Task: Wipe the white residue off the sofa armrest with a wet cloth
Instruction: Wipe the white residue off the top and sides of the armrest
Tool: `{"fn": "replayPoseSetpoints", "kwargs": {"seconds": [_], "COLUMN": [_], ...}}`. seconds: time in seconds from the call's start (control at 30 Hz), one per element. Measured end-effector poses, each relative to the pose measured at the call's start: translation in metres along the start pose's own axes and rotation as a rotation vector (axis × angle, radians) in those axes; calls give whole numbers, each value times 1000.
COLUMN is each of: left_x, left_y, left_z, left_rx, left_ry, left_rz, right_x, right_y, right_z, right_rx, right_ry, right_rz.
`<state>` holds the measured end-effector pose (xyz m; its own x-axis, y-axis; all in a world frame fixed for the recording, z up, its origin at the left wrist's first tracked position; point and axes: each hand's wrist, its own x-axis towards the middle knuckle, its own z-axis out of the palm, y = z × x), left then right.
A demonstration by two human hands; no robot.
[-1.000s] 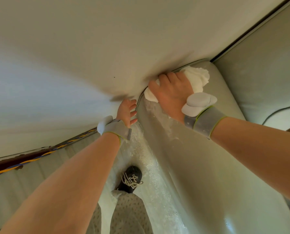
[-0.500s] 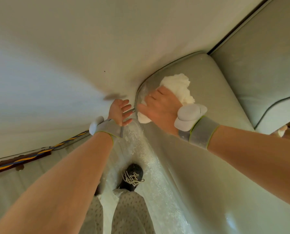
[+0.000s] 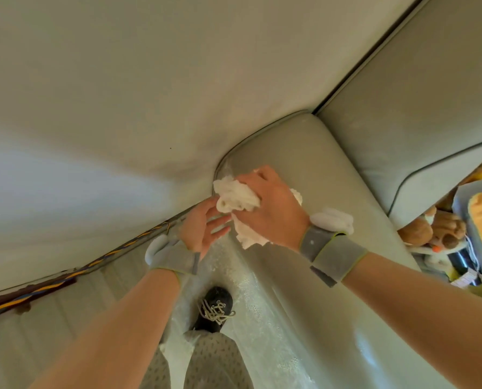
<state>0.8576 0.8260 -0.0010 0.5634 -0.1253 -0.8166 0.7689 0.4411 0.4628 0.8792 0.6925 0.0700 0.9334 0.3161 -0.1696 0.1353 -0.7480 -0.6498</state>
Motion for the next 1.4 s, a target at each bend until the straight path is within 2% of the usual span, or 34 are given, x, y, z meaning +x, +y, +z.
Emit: {"fn": "replayPoseSetpoints", "kwargs": {"seconds": [0.1,0.17,0.27,0.37,0.43,0.5,0.57,0.63,0.77,0.87,0.93,1.07,1.17,1.27,1.4], "left_x": [-10,-18,-23,-23,-24,-23,-18,-12,-4,3,6,16,23,28,21], "left_y": [10,20,27,27,27,27,22,16,8,7,7,4,4,4,8], "left_z": [8,14,14,4,-2,-8,-11,-12,-13,-8,2,28,37,38,41], "left_rx": [-103,-199,-272,-165,-49,65,177,181,-58,-158,-15,338,519,616,542], "left_ry": [-152,-263,-311,-367,-402,-445,-387,-292,-123,79,221,362,485,480,347], "left_rz": [22,-66,-74,-11,33,74,121,144,135,241,350,518,546,535,529], "right_x": [7,5,3,7,11,13,15,14,15,17,18,16,17,18,19], "right_y": [-14,-21,-22,-5,12,36,59,71,79,80,82,84,85,86,87], "right_z": [-8,-11,-11,-16,-24,-27,-22,-14,-8,-6,-5,-3,-2,0,2], "right_rx": [397,495,292,160,10,-298,-494,-572,-637,-663,-672,-671,-666,-685,-717], "right_ry": [8,-2,-66,-73,61,209,187,166,260,301,315,319,337,352,381], "right_rz": [326,394,258,129,115,52,5,-24,-60,-84,-101,-118,-119,-117,-155]}}
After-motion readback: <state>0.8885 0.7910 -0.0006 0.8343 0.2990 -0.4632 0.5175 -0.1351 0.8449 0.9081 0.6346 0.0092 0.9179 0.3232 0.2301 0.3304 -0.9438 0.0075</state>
